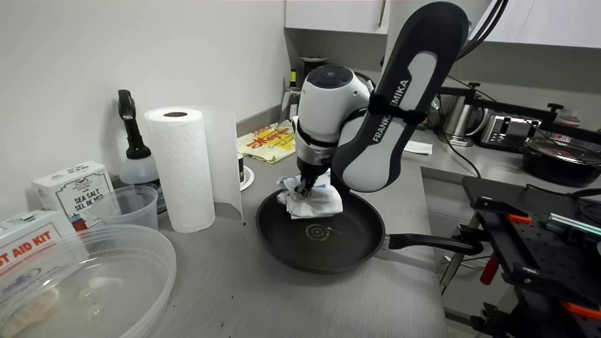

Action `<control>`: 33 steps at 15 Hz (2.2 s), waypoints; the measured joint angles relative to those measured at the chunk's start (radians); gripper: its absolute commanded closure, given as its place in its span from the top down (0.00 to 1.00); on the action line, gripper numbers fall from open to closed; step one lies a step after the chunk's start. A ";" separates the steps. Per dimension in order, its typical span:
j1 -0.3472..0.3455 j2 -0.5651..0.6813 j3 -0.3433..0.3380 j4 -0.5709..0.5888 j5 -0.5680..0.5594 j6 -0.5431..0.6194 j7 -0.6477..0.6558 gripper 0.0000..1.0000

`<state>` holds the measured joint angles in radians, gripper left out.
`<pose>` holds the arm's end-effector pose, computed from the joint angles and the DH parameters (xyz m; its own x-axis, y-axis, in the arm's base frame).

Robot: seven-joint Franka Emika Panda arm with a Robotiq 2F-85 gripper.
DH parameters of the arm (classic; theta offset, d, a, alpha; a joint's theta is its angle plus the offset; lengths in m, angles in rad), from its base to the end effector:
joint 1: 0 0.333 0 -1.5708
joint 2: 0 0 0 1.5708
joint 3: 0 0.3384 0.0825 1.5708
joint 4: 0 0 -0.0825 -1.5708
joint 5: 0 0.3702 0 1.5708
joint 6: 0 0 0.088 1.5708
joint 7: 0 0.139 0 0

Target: Wipe the pan with a dish cloth

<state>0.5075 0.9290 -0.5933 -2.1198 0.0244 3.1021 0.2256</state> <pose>0.5757 -0.0693 0.0582 0.9710 -0.0389 0.2358 -0.1338 -0.9062 0.4011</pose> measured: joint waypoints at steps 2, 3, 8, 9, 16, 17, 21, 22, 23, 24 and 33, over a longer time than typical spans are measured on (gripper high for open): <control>0.028 -0.023 -0.012 -0.009 -0.001 0.013 0.000 0.04; 0.037 -0.043 -0.014 -0.016 -0.001 0.019 -0.002 0.04; -0.013 -0.235 0.097 -0.059 -0.011 0.015 -0.040 0.04; -0.044 -0.281 0.151 -0.068 -0.011 0.013 -0.046 0.04; -0.365 -0.428 0.695 -0.090 0.182 -0.109 -0.202 0.04; -0.408 -0.420 0.763 -0.090 0.192 -0.124 -0.211 0.04; -0.470 -0.346 0.875 -0.089 0.191 -0.145 -0.211 0.04; -0.465 -0.323 0.875 -0.086 0.189 -0.144 -0.211 0.04; -0.462 -0.301 0.874 -0.082 0.187 -0.144 -0.211 0.04; -0.459 -0.279 0.872 -0.076 0.186 -0.143 -0.211 0.04; -0.459 -0.114 0.873 0.021 0.184 -0.148 -0.211 0.41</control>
<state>0.0486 0.8147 0.2794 -2.0991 0.2083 2.9536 0.0148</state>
